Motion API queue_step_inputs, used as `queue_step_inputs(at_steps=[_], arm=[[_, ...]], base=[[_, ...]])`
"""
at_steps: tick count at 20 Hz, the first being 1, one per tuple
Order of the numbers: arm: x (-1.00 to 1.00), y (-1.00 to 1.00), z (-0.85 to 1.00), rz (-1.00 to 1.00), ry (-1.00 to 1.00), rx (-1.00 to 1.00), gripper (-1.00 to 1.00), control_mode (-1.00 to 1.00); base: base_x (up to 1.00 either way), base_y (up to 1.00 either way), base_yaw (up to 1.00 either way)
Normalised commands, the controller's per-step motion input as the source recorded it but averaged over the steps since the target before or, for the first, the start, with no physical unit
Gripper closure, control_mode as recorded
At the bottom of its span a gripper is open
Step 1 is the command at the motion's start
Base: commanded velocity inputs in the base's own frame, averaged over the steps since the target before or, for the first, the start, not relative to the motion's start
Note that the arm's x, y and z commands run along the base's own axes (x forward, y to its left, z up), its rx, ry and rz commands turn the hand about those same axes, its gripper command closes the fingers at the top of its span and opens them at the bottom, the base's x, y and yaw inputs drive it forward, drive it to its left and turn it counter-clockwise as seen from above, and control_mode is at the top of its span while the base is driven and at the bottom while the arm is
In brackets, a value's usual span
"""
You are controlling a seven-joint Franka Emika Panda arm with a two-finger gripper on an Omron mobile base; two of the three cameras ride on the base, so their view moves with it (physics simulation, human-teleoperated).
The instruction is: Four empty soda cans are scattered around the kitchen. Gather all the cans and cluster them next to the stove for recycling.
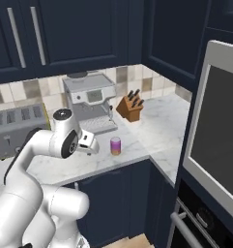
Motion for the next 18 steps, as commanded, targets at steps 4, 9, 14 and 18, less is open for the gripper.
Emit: queue_step_inputs(at_steps=[4, 9, 14, 18], arm=[[0.0, 0.0, 0.0, 0.0, 0.0, 0.0, -1.0, 1.0], [0.0, 0.0, 0.0, 0.0, 0.0, 0.0, -1.0, 1.0], [0.0, 0.0, 0.0, 0.0, 0.0, 0.0, -1.0, 1.0], [0.04, 0.0, 0.07, 0.0, 0.0, 0.03, -1.0, -1.0]], base=[[0.07, -0.01, 0.01], [0.0, 0.0, 0.0], [0.0, 0.0, 0.0], [0.0, 0.0, 0.0]])
